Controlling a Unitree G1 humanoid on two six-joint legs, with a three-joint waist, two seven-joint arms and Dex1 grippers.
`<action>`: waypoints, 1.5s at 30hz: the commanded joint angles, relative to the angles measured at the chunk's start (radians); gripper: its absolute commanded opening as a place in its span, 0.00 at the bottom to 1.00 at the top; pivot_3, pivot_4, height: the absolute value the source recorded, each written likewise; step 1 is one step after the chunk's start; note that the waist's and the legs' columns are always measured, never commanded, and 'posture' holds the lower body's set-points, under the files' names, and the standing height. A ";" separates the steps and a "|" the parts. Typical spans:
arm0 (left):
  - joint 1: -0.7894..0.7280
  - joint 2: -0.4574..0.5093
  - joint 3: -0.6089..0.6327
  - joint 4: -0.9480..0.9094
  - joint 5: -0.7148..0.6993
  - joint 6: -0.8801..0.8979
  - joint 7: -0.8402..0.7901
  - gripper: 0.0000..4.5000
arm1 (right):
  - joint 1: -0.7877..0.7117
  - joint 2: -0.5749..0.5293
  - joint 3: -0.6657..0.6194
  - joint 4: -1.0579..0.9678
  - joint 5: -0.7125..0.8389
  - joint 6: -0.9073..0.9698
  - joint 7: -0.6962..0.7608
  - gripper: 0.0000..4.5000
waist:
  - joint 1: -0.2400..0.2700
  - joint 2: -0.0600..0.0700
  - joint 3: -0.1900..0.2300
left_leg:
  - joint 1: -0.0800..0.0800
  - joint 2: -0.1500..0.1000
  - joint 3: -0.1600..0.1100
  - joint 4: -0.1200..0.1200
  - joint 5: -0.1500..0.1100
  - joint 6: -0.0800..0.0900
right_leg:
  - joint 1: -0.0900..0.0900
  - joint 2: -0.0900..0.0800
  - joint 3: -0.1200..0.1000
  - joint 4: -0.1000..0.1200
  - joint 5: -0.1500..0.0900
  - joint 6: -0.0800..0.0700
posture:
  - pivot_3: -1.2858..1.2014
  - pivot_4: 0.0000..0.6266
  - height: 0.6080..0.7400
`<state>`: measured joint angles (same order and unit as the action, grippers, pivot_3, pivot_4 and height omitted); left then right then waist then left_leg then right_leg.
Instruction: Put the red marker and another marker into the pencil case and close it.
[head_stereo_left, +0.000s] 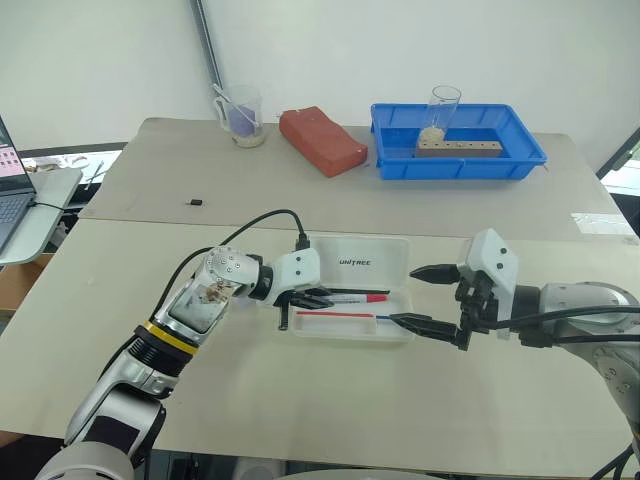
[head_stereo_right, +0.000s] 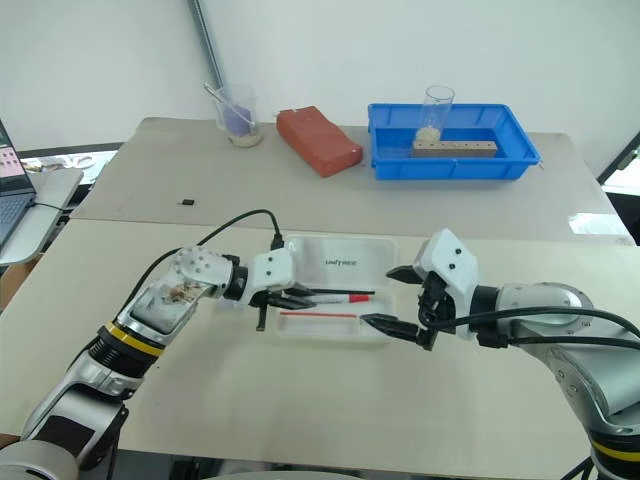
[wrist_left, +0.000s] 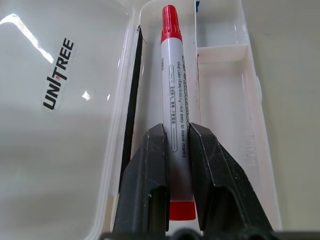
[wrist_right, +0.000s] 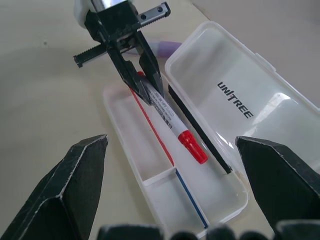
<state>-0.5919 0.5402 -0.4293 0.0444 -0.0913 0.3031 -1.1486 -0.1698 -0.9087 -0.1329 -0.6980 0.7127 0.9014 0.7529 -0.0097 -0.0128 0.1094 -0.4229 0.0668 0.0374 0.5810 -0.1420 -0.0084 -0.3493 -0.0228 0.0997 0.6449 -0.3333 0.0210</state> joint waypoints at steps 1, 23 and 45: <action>-0.029 -0.010 0.014 0.011 0.016 -0.048 0.001 0.27 | -0.005 0.004 -0.034 -0.035 0.018 -0.007 -0.020 1.00 | -0.002 0.000 0.000 | 0.000 0.000 0.000 0.000 0.000 0.000 | 0.000 0.000 0.000 0.000 0.000 0.000 | 0.52 0.24 1.00; 0.310 0.056 0.400 -0.159 -0.066 0.261 0.365 0.99 | -0.363 0.107 0.229 0.037 0.023 -0.006 0.045 1.00 | 0.002 -0.001 0.001 | 0.002 0.002 -0.001 -0.002 0.000 0.000 | 0.000 0.000 -0.001 0.001 0.000 0.001 | 0.52 0.24 1.00; 0.130 0.186 0.428 -0.200 -0.165 0.210 0.205 0.21 | -0.285 0.034 0.159 0.042 0.014 -0.009 0.080 1.00 | 0.015 -0.004 0.001 | 0.000 0.001 0.000 -0.003 0.000 0.000 | -0.001 -0.002 -0.003 0.001 0.000 -0.002 | 0.52 0.24 1.00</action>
<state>-0.4288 0.7061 -0.0118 -0.0831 -0.2197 0.5574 -0.8806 -0.4601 -0.8608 0.0759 -0.6360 0.7238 0.9033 0.8267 0.0056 -0.0171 0.1108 -0.4225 0.0675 0.0385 0.5785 -0.1420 -0.0089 -0.3510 -0.0256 0.0967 0.6447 -0.3335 0.0192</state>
